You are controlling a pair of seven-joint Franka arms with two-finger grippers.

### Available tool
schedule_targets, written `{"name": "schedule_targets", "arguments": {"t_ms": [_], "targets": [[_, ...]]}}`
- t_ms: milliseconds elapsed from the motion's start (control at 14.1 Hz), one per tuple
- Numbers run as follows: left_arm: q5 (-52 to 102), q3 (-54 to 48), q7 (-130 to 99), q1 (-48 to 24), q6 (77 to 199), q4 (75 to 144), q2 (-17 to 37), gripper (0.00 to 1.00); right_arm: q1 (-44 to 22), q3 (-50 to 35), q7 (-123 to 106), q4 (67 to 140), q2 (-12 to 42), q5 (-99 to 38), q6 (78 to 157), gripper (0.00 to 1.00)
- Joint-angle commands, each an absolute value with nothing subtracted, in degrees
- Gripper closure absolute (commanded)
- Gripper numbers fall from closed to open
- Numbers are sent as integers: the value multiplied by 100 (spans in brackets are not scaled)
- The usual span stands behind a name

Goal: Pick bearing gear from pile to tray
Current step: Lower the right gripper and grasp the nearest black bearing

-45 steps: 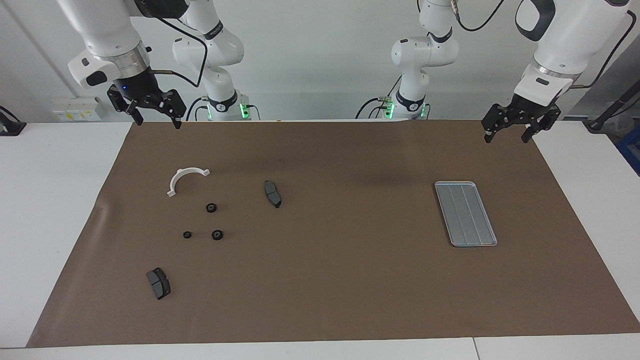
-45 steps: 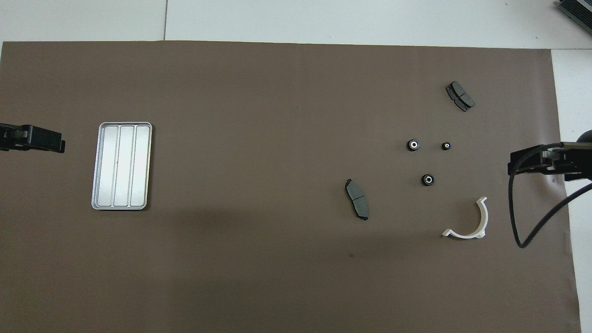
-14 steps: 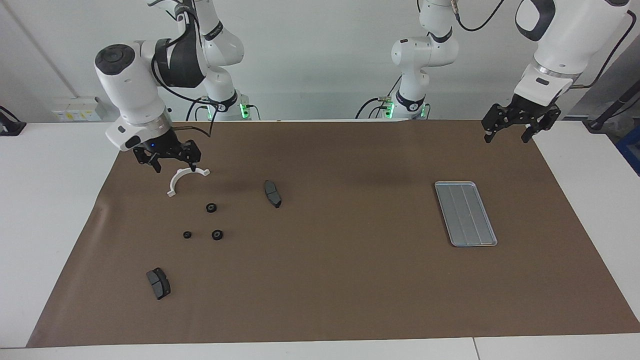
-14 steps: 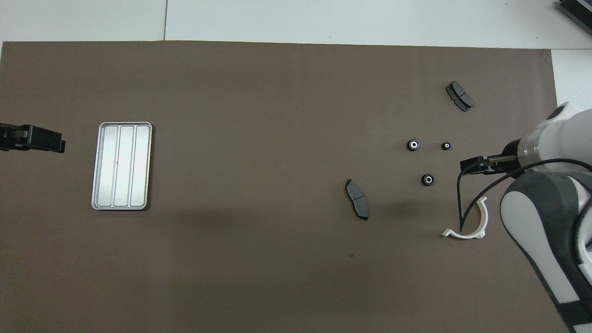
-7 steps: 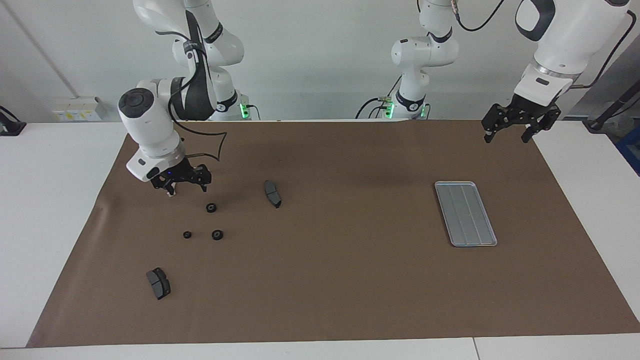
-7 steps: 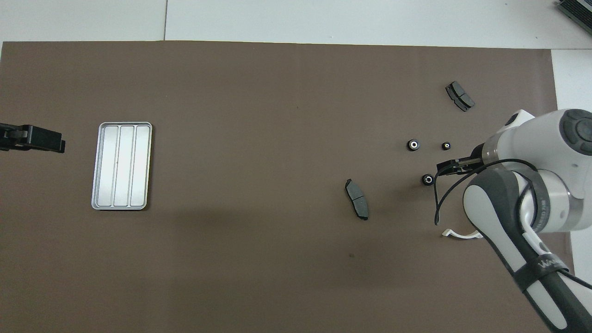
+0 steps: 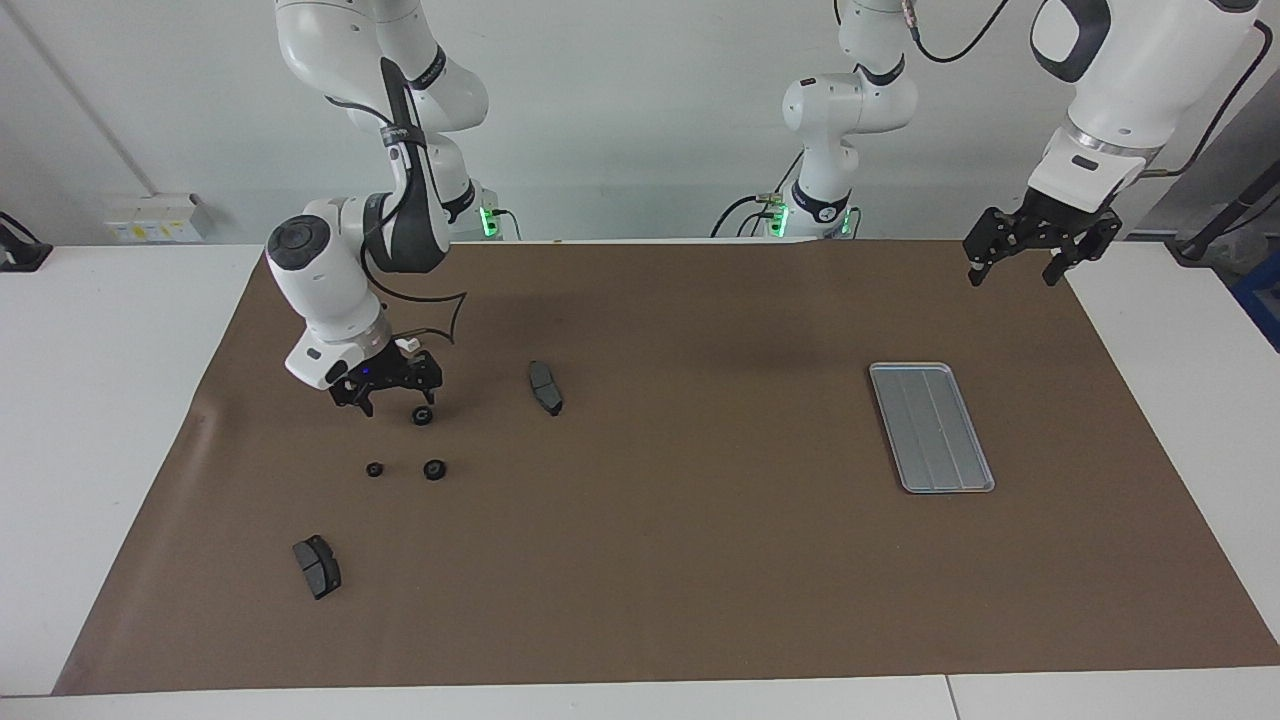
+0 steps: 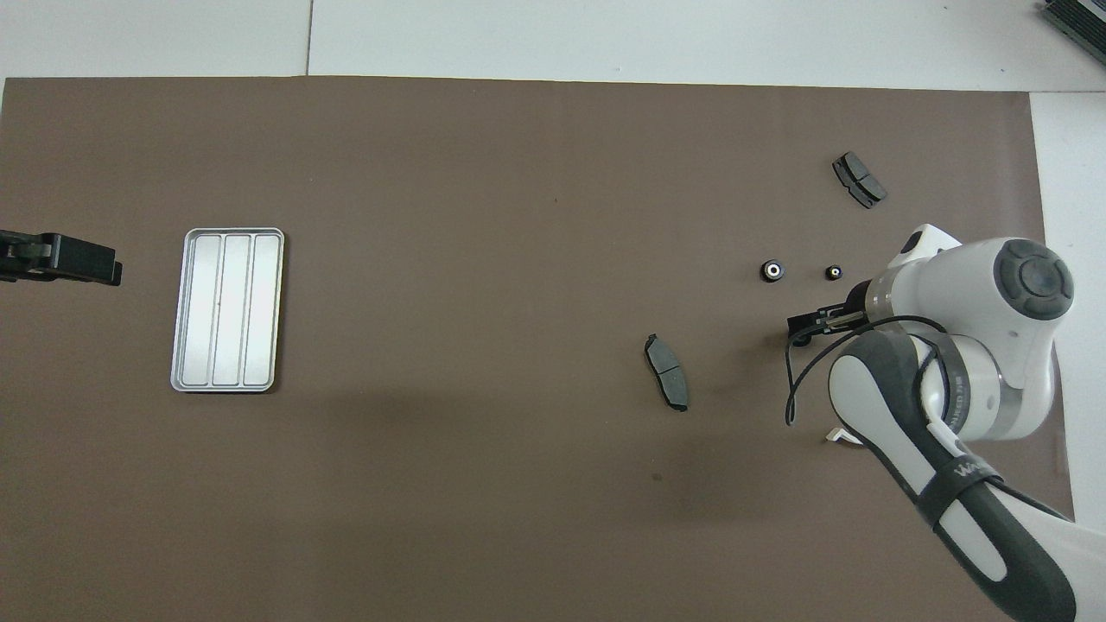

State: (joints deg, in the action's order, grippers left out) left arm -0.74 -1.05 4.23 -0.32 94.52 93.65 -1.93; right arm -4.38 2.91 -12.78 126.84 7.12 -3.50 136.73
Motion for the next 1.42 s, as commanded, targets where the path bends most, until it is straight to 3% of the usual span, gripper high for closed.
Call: {"name": "schedule_targets", "arguments": {"t_ms": [0, 711, 1067, 1280, 1351], "targets": [[-9, -70, 457, -44, 9439, 9413, -220, 0, -457, 281, -1669, 13060, 642, -519, 14193, 0], [-9, -70, 457, -44, 9439, 9413, -220, 0, -615, 272, -1810, 13395, 765, -527, 14774, 1], [-9, -70, 457, -44, 9439, 9413, -220, 0, -589, 272, -1881, 13395, 861, -527, 14879, 27], [-9, -70, 457, -44, 9439, 9413, -220, 0, -598, 272, -1872, 13386, 870, -527, 14889, 32], [-9, -70, 457, -44, 9439, 9413, -220, 0, -598, 272, -1881, 13394, 870, -527, 14889, 37]]}}
